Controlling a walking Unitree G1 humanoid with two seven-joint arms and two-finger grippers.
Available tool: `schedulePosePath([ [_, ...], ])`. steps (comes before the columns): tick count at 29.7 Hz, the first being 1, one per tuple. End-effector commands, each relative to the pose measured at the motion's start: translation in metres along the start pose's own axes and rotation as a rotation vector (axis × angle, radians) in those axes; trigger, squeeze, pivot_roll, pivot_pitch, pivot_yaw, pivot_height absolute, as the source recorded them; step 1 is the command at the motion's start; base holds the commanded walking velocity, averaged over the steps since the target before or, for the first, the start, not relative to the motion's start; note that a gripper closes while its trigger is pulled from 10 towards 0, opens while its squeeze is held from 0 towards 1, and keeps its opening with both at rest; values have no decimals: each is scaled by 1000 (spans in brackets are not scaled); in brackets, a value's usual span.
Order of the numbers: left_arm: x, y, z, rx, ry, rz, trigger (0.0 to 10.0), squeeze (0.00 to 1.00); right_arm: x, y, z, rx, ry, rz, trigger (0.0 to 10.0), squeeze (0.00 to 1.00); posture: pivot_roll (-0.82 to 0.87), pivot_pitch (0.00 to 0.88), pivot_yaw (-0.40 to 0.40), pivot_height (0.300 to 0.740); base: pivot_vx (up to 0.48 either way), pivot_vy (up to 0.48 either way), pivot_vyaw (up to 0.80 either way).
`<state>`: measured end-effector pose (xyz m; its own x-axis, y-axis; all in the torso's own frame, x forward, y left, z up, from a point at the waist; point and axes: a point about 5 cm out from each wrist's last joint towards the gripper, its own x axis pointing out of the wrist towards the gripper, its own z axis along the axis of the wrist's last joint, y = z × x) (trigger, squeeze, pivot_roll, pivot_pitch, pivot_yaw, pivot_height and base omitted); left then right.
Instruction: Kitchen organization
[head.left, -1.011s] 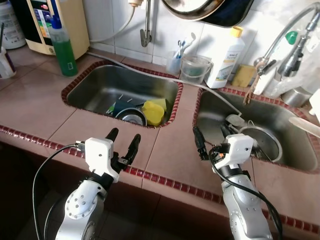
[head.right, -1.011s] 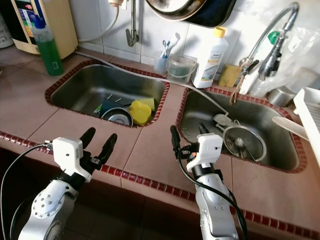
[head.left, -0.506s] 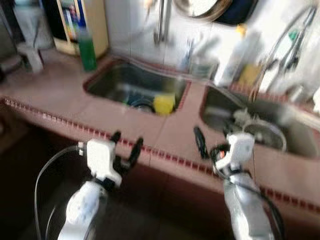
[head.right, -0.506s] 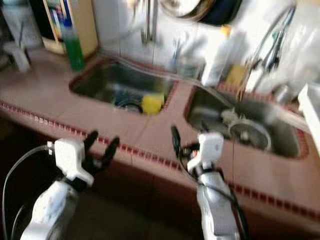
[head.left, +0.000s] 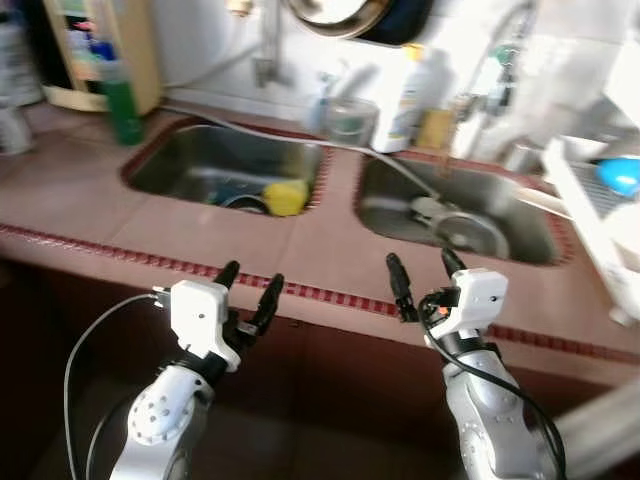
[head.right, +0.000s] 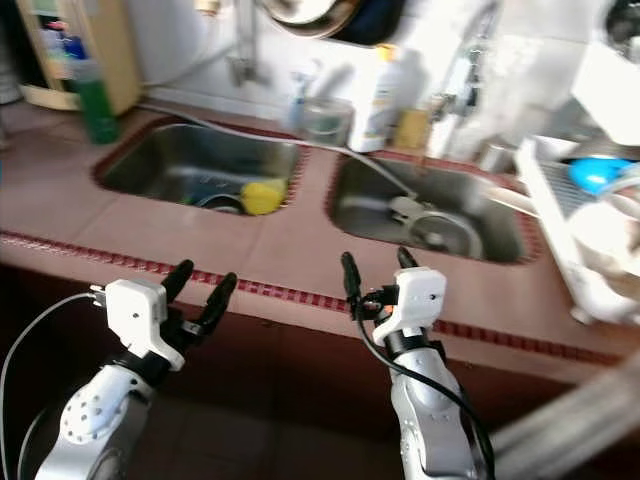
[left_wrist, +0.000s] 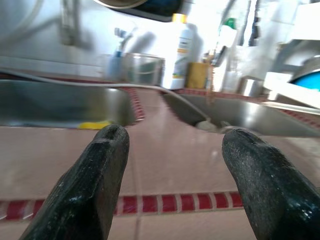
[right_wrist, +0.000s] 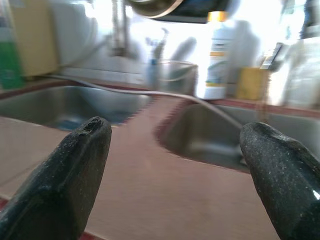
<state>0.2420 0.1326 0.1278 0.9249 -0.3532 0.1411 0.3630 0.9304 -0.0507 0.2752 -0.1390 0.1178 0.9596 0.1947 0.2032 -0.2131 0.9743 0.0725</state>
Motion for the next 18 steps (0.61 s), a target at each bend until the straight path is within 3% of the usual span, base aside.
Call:
schedulePosePath([
  [1,3,-3,3,0,-10,-16,10000,0,1,-4,5,-16,-21,-7,10000,0,-59,42,-88,740,0,0,0],
  [11,1,-2,2,4,-11,-22,10000,0,0,-2,2,-31,-6,21,10000,0,-59,41,-90,740,0,0,0],
  [18,-7,-5,3,31,-35,-95,10000,0,-9,12,-6,-87,33,191,10000,0,-62,68,-96,740,0,0,0],
])
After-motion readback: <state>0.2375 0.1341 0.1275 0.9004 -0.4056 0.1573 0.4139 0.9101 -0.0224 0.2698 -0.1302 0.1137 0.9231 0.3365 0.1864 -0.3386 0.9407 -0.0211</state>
